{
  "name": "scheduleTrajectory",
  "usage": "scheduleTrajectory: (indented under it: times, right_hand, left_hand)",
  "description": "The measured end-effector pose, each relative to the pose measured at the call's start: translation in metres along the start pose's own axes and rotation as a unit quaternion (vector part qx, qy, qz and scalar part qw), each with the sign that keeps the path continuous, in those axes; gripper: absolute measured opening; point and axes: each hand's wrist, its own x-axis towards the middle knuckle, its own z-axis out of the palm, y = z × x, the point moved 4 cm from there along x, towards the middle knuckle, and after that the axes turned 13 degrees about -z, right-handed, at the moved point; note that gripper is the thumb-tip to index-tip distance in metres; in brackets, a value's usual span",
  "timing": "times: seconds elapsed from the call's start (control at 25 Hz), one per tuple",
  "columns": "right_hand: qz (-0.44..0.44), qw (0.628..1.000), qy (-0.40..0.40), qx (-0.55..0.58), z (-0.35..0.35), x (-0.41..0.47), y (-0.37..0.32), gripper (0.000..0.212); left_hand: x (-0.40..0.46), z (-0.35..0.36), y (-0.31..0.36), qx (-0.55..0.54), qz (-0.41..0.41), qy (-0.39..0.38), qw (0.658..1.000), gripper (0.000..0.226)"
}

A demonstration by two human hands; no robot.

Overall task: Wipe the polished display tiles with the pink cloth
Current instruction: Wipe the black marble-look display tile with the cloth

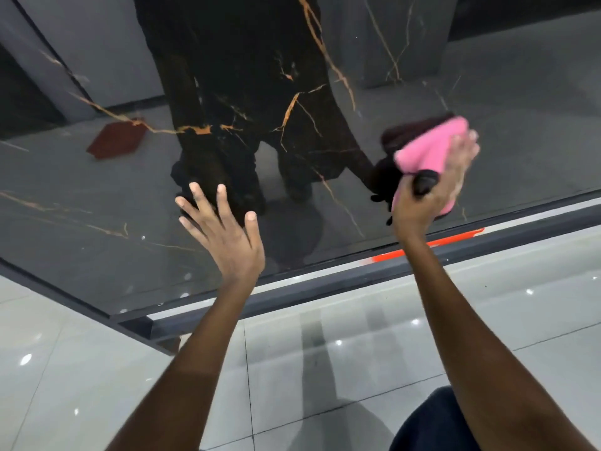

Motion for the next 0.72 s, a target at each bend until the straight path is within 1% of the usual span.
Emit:
scheduleTrajectory:
  times: [0.04, 0.08, 0.12, 0.16, 0.2, 0.24, 0.28, 0.32, 0.4, 0.48, 0.52, 0.56, 0.64, 0.68, 0.72]
  right_hand:
    - [0.168, 0.982, 0.072, 0.042, -0.003, -0.02, 0.008, 0.079]
    - [0.272, 0.955, 0.095, 0.067, -0.001, -0.049, 0.002, 0.083]
    - [0.299, 0.95, 0.067, 0.063, 0.004, -0.08, -0.014, 0.085]
    - [0.288, 0.955, -0.001, 0.064, 0.008, -0.108, -0.038, 0.088]
    - [0.283, 0.953, -0.069, 0.081, 0.012, -0.131, -0.062, 0.09]
    - [0.3, 0.943, -0.111, 0.093, 0.014, -0.146, -0.076, 0.091]
    - [0.328, 0.935, -0.107, 0.086, 0.015, -0.144, -0.074, 0.09]
    - [0.361, 0.927, -0.066, 0.075, 0.015, -0.129, -0.058, 0.087]
    - [0.428, 0.899, 0.063, 0.068, 0.0, -0.081, 0.007, 0.079]
    - [0.456, 0.866, 0.187, 0.087, -0.029, -0.035, 0.08, 0.067]
    - [0.46, 0.855, 0.223, 0.086, -0.038, -0.03, 0.103, 0.06]
    - [0.475, 0.844, 0.238, 0.073, -0.044, -0.035, 0.107, 0.053]
    - [0.528, 0.825, 0.198, 0.037, -0.029, -0.086, 0.075, 0.041]
    - [0.534, 0.827, 0.167, 0.052, -0.012, -0.116, 0.049, 0.045]
    - [0.552, 0.819, 0.127, 0.09, 0.006, -0.144, 0.02, 0.058]
  left_hand:
    - [0.001, 0.001, 0.021, -0.036, 0.006, -0.008, 0.999, 0.053]
    - [0.003, 0.004, 0.041, -0.058, 0.036, -0.019, 0.998, 0.049]
    - [0.006, 0.009, 0.058, -0.065, 0.072, -0.03, 0.995, 0.046]
    - [0.008, 0.016, 0.07, -0.062, 0.1, -0.039, 0.992, 0.046]
    - [0.01, 0.022, 0.076, -0.046, 0.117, -0.038, 0.991, 0.048]
    - [0.01, 0.027, 0.077, -0.015, 0.133, -0.025, 0.991, 0.05]
    - [0.01, 0.033, 0.075, 0.021, 0.155, -0.006, 0.988, 0.053]
    - [0.009, 0.036, 0.071, 0.05, 0.177, 0.01, 0.983, 0.056]
    - [0.006, 0.042, 0.063, 0.076, 0.205, 0.034, 0.975, 0.059]
    - [0.003, 0.046, 0.062, 0.086, 0.223, 0.067, 0.969, 0.06]
    - [0.003, 0.048, 0.064, 0.087, 0.225, 0.078, 0.967, 0.06]
    - [0.004, 0.049, 0.067, 0.085, 0.221, 0.085, 0.968, 0.06]
    - [0.005, 0.047, 0.07, 0.081, 0.21, 0.091, 0.97, 0.06]
    - [0.004, 0.046, 0.07, 0.077, 0.209, 0.092, 0.971, 0.06]
    - [0.002, 0.046, 0.069, 0.072, 0.212, 0.091, 0.97, 0.06]
